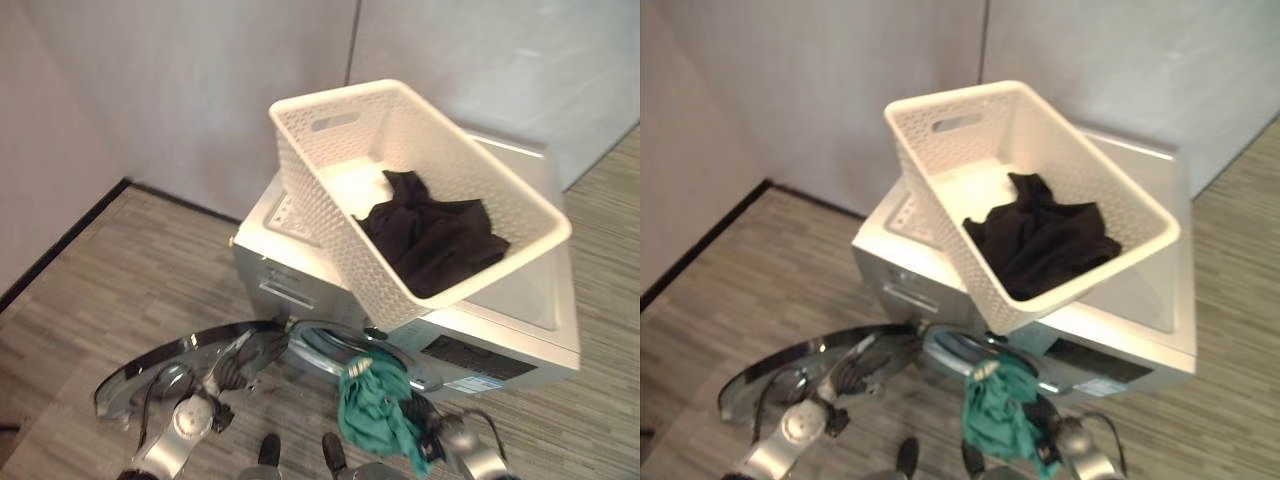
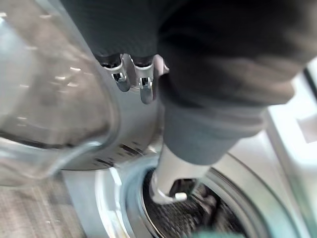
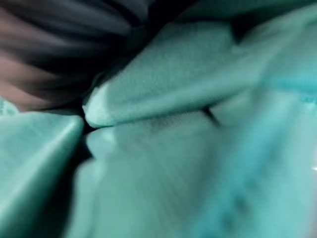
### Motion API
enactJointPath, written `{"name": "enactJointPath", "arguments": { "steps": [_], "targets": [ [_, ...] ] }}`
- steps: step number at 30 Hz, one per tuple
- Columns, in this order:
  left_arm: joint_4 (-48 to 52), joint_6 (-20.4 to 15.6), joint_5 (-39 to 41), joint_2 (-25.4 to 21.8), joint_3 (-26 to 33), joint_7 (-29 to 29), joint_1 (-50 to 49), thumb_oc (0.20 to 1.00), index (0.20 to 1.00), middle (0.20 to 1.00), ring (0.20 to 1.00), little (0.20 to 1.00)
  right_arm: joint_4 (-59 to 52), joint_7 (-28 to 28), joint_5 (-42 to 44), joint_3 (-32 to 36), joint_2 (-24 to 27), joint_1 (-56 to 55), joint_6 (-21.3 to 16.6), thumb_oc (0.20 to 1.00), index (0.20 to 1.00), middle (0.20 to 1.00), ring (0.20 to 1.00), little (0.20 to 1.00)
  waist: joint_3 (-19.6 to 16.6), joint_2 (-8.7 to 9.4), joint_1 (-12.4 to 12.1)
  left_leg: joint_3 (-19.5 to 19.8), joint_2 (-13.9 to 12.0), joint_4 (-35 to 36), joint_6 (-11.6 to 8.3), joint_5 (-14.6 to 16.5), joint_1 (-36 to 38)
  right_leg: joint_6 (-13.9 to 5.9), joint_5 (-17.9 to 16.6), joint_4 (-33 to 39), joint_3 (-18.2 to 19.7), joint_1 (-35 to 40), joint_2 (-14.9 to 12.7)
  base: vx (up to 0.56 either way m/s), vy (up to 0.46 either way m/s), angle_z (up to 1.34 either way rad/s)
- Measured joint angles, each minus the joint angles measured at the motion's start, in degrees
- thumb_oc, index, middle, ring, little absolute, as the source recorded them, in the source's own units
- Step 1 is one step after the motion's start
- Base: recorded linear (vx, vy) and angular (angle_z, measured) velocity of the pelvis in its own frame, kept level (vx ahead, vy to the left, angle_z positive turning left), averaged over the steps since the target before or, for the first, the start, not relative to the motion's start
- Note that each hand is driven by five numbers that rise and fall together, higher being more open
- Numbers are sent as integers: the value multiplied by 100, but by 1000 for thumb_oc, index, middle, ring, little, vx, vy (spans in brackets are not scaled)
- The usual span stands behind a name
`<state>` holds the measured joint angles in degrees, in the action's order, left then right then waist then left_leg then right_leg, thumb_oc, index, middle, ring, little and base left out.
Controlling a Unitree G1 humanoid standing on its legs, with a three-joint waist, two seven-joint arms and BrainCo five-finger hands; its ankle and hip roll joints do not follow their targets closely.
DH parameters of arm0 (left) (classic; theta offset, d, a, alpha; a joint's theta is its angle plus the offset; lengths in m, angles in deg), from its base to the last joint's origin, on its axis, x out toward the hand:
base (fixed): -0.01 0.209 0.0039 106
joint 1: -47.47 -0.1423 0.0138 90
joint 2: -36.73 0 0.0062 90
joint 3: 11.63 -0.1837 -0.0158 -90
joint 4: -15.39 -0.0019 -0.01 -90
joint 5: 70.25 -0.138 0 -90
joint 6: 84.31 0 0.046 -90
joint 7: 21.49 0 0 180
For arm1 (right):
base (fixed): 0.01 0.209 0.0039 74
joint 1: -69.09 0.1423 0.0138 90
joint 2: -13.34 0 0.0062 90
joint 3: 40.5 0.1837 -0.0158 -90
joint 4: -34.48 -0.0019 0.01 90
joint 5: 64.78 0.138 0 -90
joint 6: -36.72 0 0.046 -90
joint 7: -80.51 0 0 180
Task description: Grab the laundry basket,head to the washer,open it,put in the laundry and shut it.
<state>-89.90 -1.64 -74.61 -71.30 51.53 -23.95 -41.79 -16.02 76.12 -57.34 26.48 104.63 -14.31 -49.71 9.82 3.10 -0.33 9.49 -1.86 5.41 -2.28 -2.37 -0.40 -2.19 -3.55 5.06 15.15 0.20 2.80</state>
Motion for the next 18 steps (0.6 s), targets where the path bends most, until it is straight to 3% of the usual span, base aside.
{"name": "enactJointPath", "arguments": {
  "steps": [1, 4, 5, 8, 11, 13, 18],
  "targets": [
    [86, -3, -1, -88, -125, 54, 119, 1000, 1000, 1000, 1000, 1000, 21, 49, 50, -8, 4, 106, 1, 200, 200, 200, 200, 200, 15, -24, -35, 3, 0, 0, -2, -4, -7, 5, -4, 0, -8, -5, 0, -62, -24, 17],
    [908, -143, -80, -1088, -1902, 233, 1575, 1000, 1000, 1000, 1000, 1000, 3, 208, 356, -358, 143, 417, -62, 200, 200, 200, 200, 200, 120, -120, -27, 279, 27, -1, -54, -120, -222, 38, -26, -1, -270, -118, -8, -59, -42, 39],
    [1208, -393, -155, -1232, -2212, 341, 2030, 1000, 1000, 1000, 1000, 1000, 0, 240, 473, -482, 158, 516, -97, 200, 200, 200, 200, 200, 163, -160, -23, 329, 30, -2, -66, -161, -316, 45, -46, -2, -333, -190, -13, -49, -39, 37],
    [1182, -700, -357, -652, -2576, 338, 2753, 1000, 1000, 1000, 1000, 1000, -14, 332, 864, -652, 127, 792, -194, 200, 200, 200, 200, 200, 338, -310, 66, 402, 66, -2, -80, -221, -390, 41, -58, -1, -443, -235, -41, -47, -24, 18],
    [653, -712, -552, -179, -2814, 315, 2963, 1000, 1000, 1000, 1000, 1000, -9, 439, 1121, -764, 157, 1172, -225, 200, 200, 200, 200, 200, 487, -353, 129, 407, 71, -3, -94, -262, -575, 34, -88, -3, -444, -418, -45, -48, -18, -2],
    [109, -618, -589, 234, -2748, 214, 2869, 1000, 1000, 1000, 1000, 1000, -1, 556, 1227, -762, 149, 1307, -270, 200, 200, 200, 200, 200, 733, -354, 138, 407, 72, -3, -95, -302, -597, 40, -125, -3, -443, -441, -43, -52, -8, -1],
    [-1083, -290, -989, 1099, -2688, -248, 2935, 1000, 1000, 1000, 1000, 1000, 233, 849, 1404, -765, 104, 1701, -270, 200, 200, 200, 200, 200, 915, -341, 131, 409, 98, -3, -93, -352, -839, 17, -160, -3, -446, -683, -61, -19, -4, 1]
  ]
}}
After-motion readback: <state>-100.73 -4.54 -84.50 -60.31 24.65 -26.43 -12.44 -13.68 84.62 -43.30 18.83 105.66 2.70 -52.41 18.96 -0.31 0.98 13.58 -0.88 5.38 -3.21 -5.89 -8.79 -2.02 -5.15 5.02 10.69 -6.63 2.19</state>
